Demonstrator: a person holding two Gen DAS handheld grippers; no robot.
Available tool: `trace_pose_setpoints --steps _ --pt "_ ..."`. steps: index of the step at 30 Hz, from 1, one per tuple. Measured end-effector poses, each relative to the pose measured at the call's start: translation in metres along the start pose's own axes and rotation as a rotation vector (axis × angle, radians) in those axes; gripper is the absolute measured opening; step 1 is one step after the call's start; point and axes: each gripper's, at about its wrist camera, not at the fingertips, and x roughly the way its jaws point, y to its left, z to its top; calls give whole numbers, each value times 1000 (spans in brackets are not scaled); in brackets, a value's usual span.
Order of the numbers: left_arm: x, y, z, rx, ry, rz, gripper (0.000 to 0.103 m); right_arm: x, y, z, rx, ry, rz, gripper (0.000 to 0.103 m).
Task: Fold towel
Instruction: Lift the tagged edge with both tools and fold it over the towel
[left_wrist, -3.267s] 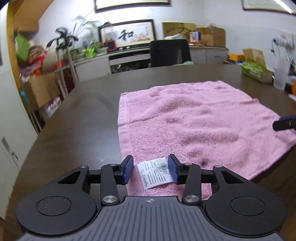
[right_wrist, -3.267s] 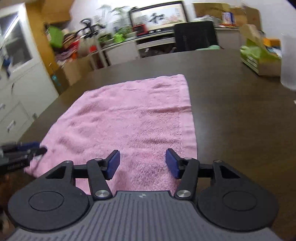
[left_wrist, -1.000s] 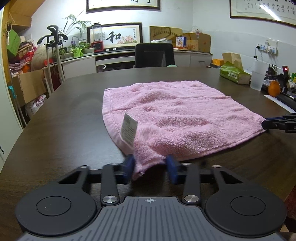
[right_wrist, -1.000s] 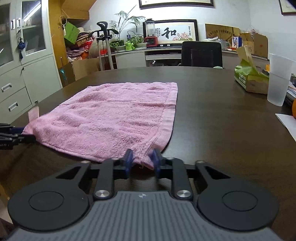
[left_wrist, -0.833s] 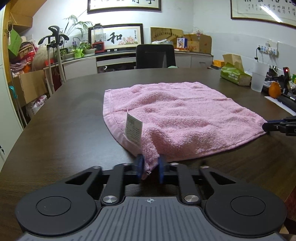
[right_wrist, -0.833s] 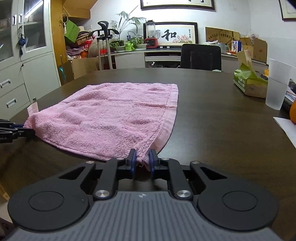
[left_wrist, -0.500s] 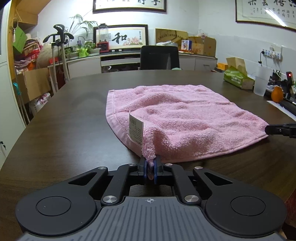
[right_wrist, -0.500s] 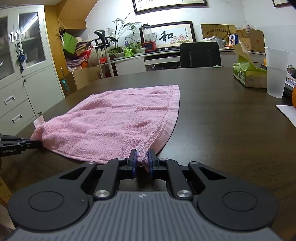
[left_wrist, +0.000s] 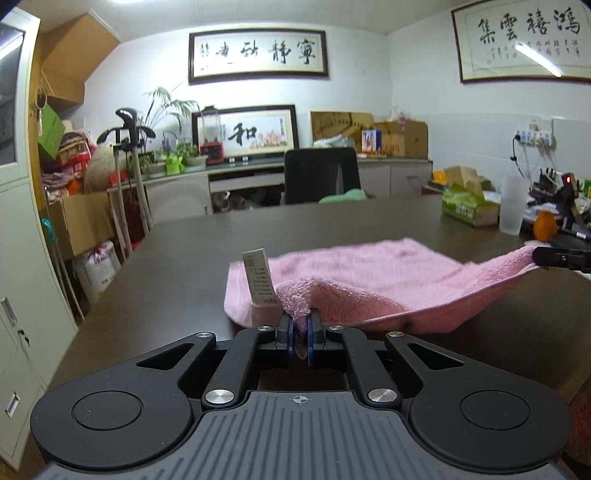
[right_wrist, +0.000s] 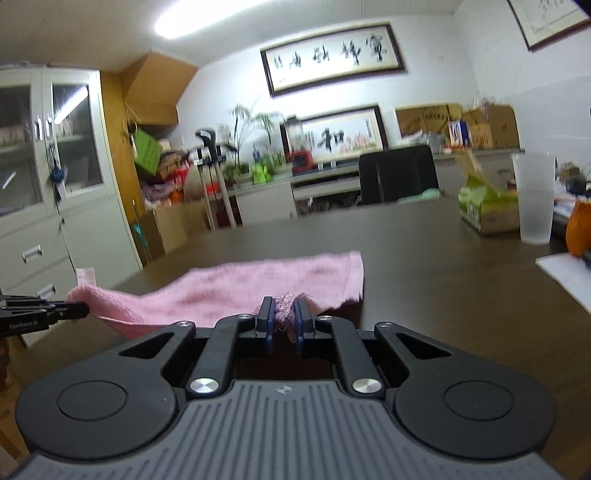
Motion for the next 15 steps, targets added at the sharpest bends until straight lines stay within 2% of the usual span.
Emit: trace_pose_setpoints --steps 7,11,15 --pt "45 9 41 5 18 33 7 38 -1 41 34 -22 -3 11" --pt "82 13 58 5 53 62 7 89 0 73 57 7 -35 11" --pt "129 19 69 -1 116 87 7 128 -4 83 77 62 -75 11"
